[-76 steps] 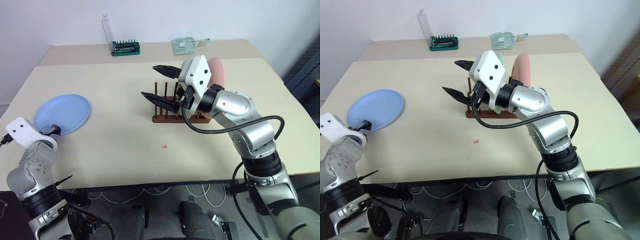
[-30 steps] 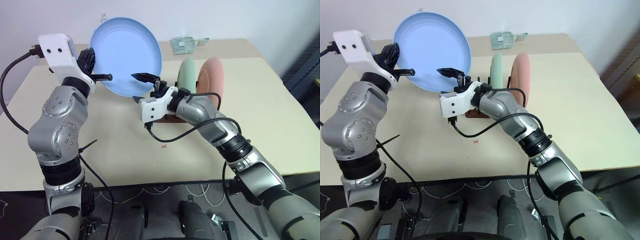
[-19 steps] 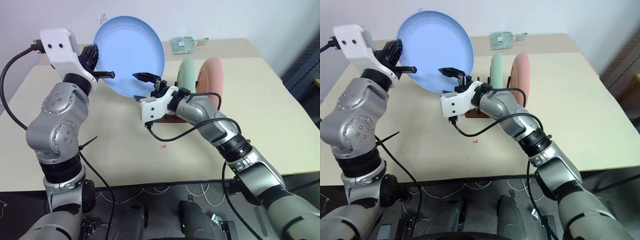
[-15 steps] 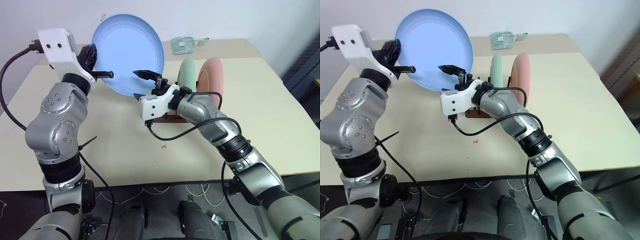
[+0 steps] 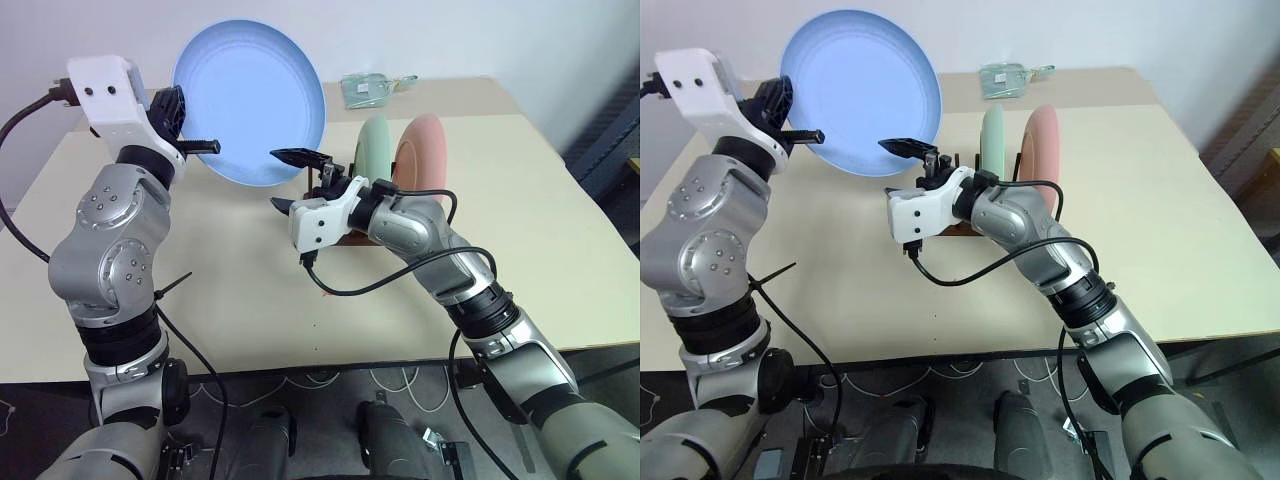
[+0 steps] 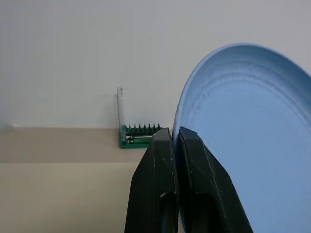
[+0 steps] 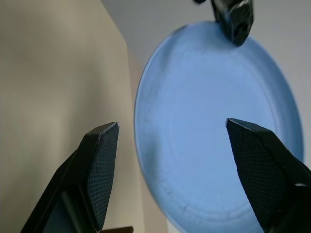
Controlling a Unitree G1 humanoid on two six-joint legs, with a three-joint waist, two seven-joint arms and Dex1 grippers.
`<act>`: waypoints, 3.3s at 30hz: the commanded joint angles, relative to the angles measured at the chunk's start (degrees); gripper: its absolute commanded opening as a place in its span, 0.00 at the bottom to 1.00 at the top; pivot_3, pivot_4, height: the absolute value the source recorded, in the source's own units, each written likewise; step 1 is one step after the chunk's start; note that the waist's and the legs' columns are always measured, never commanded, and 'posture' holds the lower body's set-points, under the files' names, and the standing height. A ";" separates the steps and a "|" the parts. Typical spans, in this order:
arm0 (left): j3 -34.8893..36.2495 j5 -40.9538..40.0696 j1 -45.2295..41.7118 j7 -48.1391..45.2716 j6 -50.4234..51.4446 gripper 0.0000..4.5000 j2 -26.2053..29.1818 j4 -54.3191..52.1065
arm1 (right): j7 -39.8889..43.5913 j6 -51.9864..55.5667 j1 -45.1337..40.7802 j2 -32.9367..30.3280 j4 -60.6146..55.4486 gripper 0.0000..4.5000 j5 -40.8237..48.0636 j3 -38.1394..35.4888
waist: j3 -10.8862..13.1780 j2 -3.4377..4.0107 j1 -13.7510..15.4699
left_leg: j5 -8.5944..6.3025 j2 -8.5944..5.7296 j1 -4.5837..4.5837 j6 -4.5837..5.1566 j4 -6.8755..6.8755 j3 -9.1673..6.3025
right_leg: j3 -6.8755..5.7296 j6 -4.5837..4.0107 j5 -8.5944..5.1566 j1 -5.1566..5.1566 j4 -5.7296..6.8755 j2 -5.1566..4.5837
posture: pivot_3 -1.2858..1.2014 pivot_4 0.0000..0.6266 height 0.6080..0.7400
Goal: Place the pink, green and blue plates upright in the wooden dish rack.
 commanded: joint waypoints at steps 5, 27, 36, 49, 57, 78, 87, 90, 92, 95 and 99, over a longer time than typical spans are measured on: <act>0.08 -1.21 -2.10 -0.79 -0.30 0.01 -0.24 -3.21 | -3.42 -1.10 -2.29 2.54 6.21 0.80 -3.38 1.33 | 0.00 0.00 -0.04 | 0.00 0.00 0.00 0.00 0.00 0.01 | 0.00 0.00 0.00 0.00 0.00 0.00 | 0.52 0.24 1.00; 2.19 -2.33 -2.29 -0.18 -2.48 0.54 -2.31 -4.01 | -8.54 -1.78 -4.20 3.09 7.95 0.00 -6.82 0.49 | 0.01 -0.01 -0.01 | 0.01 0.00 0.00 -0.03 0.01 0.00 | 0.01 -0.01 0.00 0.00 0.00 0.00 | 0.52 0.24 1.00; 14.23 5.62 0.46 3.20 -16.49 0.76 5.90 9.46 | -6.43 4.41 -1.93 11.26 0.35 0.00 10.41 -6.78 | 0.01 0.02 -0.92 | 0.03 0.03 0.06 -0.04 -0.06 0.01 | 0.03 -0.04 0.03 -0.02 0.01 0.06 | 0.52 0.24 1.00; -1.42 9.26 26.98 -16.28 -29.50 0.76 5.08 9.87 | -3.41 47.46 2.61 22.85 -17.40 0.00 54.28 -20.10 | -0.11 -0.09 -0.08 | -0.08 0.05 0.05 0.14 -0.13 -0.12 | 0.00 -0.18 0.11 -0.04 0.09 0.07 | 0.52 0.24 1.00; -6.59 3.28 35.93 -29.57 -29.58 0.76 5.67 4.03 | -14.30 56.34 4.13 25.72 -18.89 0.00 62.84 -26.72 | -0.04 0.06 -0.09 | -0.07 0.13 0.04 0.13 -0.35 -0.07 | 0.00 -0.22 0.12 -0.26 0.15 0.09 | 0.52 0.24 1.00; -10.13 3.14 37.89 -33.68 -29.13 0.76 4.95 2.28 | -26.50 59.78 4.27 26.18 -15.11 0.00 65.30 -30.70 | -0.03 0.10 -0.09 | -0.06 0.12 0.04 0.14 -0.35 -0.04 | 0.00 -0.22 0.12 -0.25 0.13 0.09 | 0.52 0.24 1.00; -10.77 3.21 37.96 -34.02 -28.67 0.78 4.05 1.55 | -27.34 59.82 3.96 25.53 -15.68 0.92 65.47 -29.98 | -0.03 0.11 -0.09 | -0.06 0.12 0.04 0.14 -0.35 -0.04 | 0.00 -0.22 0.12 -0.24 0.13 0.09 | 0.52 0.24 1.00; -11.00 3.10 37.99 -33.92 -28.50 0.78 4.01 1.35 | -25.47 56.80 3.26 23.69 -16.47 0.98 62.76 -27.65 | -0.03 0.11 -0.11 | -0.06 0.12 0.04 0.14 -0.35 -0.04 | 0.00 -0.22 0.12 -0.24 0.12 0.09 | 0.52 0.24 1.00; -11.17 3.04 38.04 -33.79 -28.44 0.78 3.99 1.19 | -23.98 54.21 2.84 21.78 -17.10 0.98 60.07 -25.34 | -0.03 0.12 -0.10 | -0.06 0.12 0.04 0.14 -0.35 -0.03 | 0.00 -0.22 0.12 -0.24 0.12 0.09 | 0.52 0.24 1.00; -11.61 3.07 37.85 -33.62 -28.30 0.78 3.84 1.07 | -20.42 46.83 1.40 17.38 -18.38 0.98 53.19 -20.47 | -0.02 0.12 -0.10 | -0.06 0.12 0.04 0.14 -0.35 -0.03 | 0.00 -0.22 0.12 -0.24 0.11 0.09 | 0.52 0.24 1.00; -11.81 3.19 37.48 -33.35 -28.22 0.78 3.74 1.15 | -13.08 39.16 0.62 10.72 -20.41 0.98 48.30 -17.25 | -0.03 0.12 -0.08 | -0.06 0.12 0.04 0.14 -0.35 -0.02 | -0.01 -0.21 0.11 -0.22 0.10 0.09 | 0.52 0.24 1.00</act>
